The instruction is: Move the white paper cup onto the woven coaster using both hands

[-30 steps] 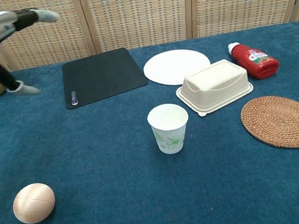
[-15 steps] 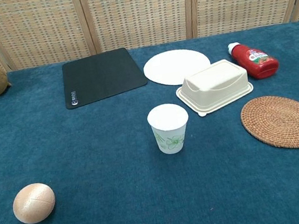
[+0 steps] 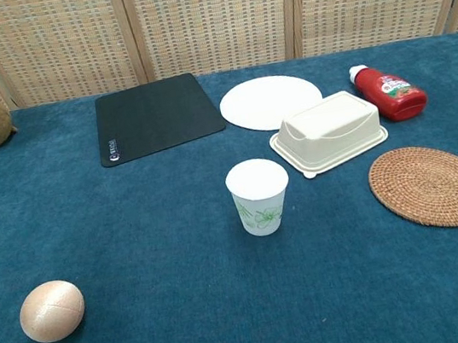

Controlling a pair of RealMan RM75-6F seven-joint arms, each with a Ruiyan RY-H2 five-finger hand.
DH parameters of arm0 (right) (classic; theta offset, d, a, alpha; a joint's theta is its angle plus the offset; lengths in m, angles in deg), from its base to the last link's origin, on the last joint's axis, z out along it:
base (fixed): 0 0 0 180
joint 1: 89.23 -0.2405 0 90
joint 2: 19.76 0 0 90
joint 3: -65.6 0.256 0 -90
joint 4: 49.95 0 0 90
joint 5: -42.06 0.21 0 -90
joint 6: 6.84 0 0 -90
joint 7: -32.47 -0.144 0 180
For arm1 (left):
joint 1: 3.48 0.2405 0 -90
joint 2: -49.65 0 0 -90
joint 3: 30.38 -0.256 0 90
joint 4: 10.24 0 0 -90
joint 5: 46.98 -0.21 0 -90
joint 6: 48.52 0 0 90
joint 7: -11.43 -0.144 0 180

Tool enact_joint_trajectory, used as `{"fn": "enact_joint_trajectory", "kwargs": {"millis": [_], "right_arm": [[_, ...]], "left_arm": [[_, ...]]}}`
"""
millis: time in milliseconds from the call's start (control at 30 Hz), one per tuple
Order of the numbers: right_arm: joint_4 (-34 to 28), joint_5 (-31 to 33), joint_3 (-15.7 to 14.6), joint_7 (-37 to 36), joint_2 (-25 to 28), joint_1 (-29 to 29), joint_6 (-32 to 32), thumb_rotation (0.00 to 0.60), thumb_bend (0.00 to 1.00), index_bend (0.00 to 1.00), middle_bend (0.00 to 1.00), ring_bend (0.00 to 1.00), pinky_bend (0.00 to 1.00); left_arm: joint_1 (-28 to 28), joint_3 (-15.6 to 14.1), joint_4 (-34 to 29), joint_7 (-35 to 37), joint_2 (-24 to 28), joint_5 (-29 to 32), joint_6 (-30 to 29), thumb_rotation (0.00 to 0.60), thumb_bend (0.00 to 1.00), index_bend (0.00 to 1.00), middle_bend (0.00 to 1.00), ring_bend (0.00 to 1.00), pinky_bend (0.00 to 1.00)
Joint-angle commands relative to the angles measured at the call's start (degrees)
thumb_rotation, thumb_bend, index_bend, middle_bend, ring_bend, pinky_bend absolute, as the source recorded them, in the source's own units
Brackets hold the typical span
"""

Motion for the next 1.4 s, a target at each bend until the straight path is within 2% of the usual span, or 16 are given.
{"fn": "enact_joint_trajectory", "kwargs": {"millis": [33, 233, 567, 800, 1067, 1400], "right_arm": [[-4.0, -1.4, 1.4, 2.0, 0.3, -2.6, -1.7, 0.6, 0.01, 0.0, 0.0, 0.0, 0.0], [-11.5, -0.9, 4.2, 6.7, -0.7, -8.2, -7.6, 0.6, 0.01, 0.0, 0.0, 0.0, 0.0], [-17.5, 10.2, 9.1, 13.7, -6.0, -17.2, -18.2, 0.6, 0.01, 0.0, 0.0, 0.0, 0.0], [-17.6, 17.1, 10.9, 18.9, -10.5, -22.1, -21.6, 0.6, 0.01, 0.01, 0.0, 0.0, 0.0], [-16.7, 23.4, 10.8, 22.6, -14.1, -25.6, -23.1, 0.6, 0.01, 0.05, 0.0, 0.0, 0.0], [-11.6, 30.1, 10.9, 23.7, -19.1, -30.0, -24.8, 0.6, 0.01, 0.07, 0.0, 0.0, 0.0]], "left_arm": [[0.5, 0.7, 0.2, 0.2, 0.0, -0.4, 0.4, 0.6, 0.13, 0.0, 0.0, 0.0, 0.0], [1.5, 1.9, 0.4, 0.9, 0.5, -0.9, 1.6, 0.6, 0.13, 0.0, 0.0, 0.0, 0.0], [2.8, 4.1, 1.1, 3.4, 1.3, -1.4, 3.2, 0.6, 0.13, 0.0, 0.0, 0.0, 0.0], [3.5, 5.3, 1.3, 4.2, 1.6, -2.0, 4.2, 0.6, 0.13, 0.0, 0.0, 0.0, 0.0], [4.1, 6.3, 1.6, 5.3, 1.8, -2.6, 5.4, 0.6, 0.13, 0.0, 0.0, 0.0, 0.0], [4.6, 7.6, 1.8, 5.7, 1.9, -3.2, 7.1, 0.6, 0.13, 0.0, 0.0, 0.0, 0.0]]}}
